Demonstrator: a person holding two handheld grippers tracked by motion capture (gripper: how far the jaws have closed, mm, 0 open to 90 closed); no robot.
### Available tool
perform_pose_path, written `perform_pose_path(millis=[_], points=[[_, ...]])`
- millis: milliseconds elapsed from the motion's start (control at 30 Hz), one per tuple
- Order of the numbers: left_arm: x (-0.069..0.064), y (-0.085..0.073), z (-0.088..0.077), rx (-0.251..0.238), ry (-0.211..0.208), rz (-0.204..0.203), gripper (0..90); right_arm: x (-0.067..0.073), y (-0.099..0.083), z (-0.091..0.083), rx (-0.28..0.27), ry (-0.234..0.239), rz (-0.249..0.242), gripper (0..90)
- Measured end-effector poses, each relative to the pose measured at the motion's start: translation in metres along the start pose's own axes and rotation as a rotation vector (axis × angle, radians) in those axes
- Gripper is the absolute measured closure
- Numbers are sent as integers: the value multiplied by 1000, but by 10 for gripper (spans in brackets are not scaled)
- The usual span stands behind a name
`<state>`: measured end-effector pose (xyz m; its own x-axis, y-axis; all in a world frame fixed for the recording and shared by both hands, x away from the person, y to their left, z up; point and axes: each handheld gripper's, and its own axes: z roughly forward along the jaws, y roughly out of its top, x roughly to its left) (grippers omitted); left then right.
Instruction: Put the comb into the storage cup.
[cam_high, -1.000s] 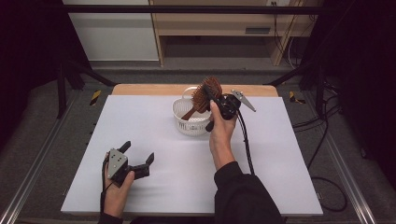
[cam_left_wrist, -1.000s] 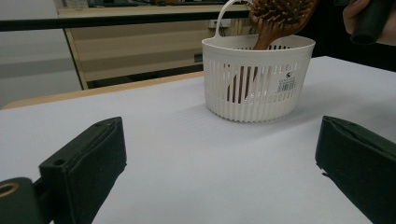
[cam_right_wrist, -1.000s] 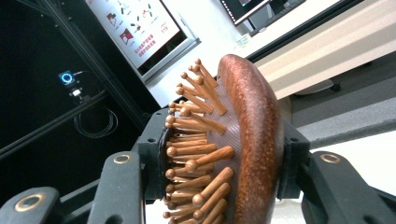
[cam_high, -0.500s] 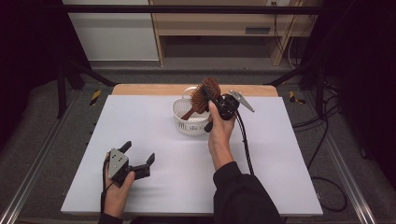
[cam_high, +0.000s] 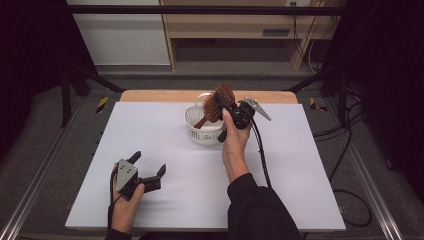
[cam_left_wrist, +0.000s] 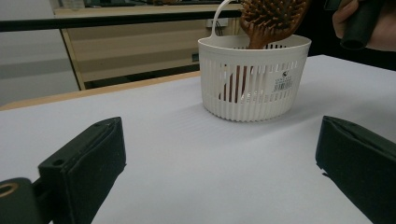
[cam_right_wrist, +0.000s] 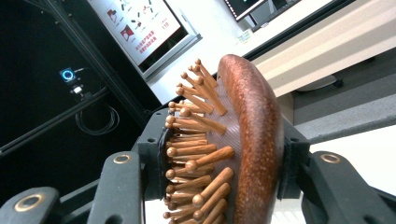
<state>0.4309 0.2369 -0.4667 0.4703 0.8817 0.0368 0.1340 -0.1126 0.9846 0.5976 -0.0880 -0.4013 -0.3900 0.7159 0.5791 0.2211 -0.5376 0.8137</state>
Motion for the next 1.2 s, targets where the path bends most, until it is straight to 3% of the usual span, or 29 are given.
perform_pose_path(millis=[1200], points=[[-2,0,1,7,-15,8,16,-8,-8,2,7,-17,13,492]])
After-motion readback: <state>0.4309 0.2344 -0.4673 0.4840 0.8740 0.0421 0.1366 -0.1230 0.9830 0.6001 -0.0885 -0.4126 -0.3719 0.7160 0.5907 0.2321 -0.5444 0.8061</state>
